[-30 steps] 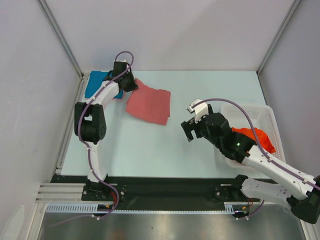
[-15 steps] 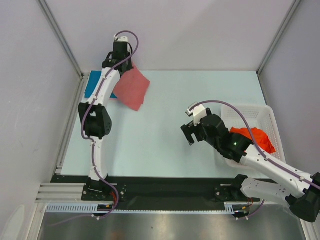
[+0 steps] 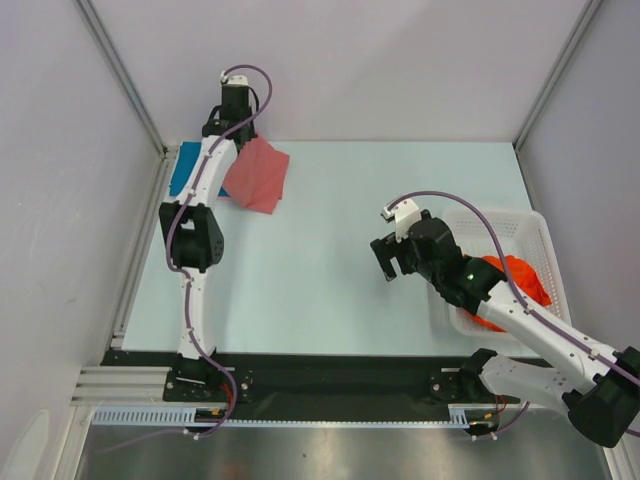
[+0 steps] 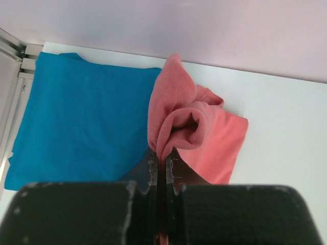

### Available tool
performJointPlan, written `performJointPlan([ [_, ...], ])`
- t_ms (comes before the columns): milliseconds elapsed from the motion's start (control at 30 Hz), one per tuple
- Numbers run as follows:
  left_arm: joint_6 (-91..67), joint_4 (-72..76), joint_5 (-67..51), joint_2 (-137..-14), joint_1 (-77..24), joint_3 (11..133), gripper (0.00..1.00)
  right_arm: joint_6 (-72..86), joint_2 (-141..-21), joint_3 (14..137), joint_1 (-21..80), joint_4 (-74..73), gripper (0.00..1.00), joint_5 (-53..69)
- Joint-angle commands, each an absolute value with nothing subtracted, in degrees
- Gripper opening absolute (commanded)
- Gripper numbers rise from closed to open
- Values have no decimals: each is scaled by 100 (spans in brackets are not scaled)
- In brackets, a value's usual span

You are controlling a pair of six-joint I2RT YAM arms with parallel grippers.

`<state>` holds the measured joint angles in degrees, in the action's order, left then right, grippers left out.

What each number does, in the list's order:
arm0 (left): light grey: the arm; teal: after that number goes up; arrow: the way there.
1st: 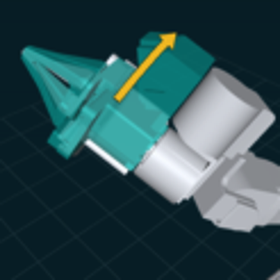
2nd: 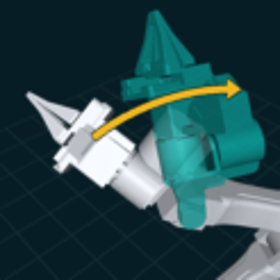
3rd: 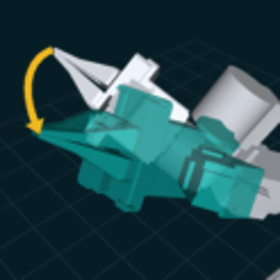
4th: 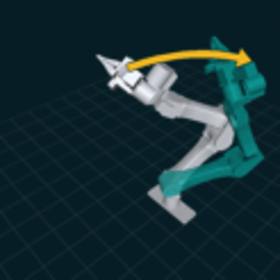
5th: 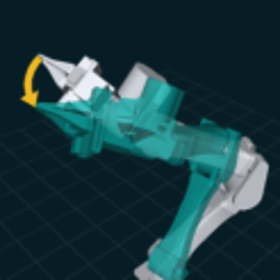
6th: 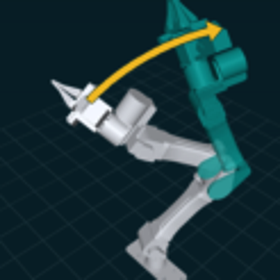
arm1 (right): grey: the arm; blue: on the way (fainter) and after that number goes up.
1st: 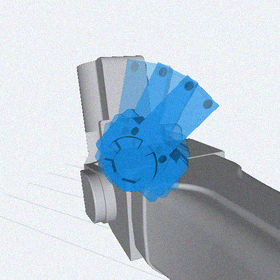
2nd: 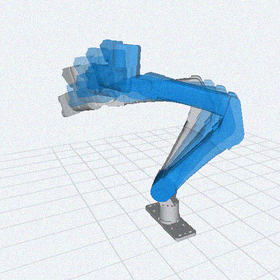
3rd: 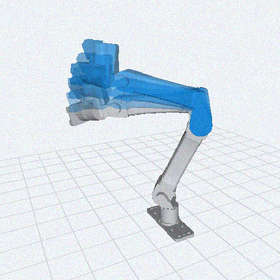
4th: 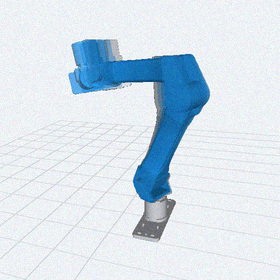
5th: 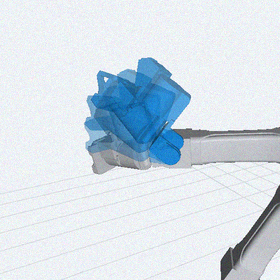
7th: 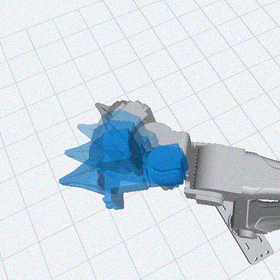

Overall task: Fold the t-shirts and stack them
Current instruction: Neatly place the folded tshirt to the corner

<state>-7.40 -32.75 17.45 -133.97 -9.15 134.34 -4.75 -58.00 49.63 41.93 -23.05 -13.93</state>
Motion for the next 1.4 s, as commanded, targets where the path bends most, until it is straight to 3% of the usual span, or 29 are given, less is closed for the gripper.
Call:
performJointPlan([
  [0,-536,-2935,1890,-13289,-861,13833,0,-554,-5871,5071,4131,-2294,95,-1239],
  [1367,342,-3357,2303,-12525,-844,14107,0,-580,-6460,5388,4008,-1934,95,-1063],
])
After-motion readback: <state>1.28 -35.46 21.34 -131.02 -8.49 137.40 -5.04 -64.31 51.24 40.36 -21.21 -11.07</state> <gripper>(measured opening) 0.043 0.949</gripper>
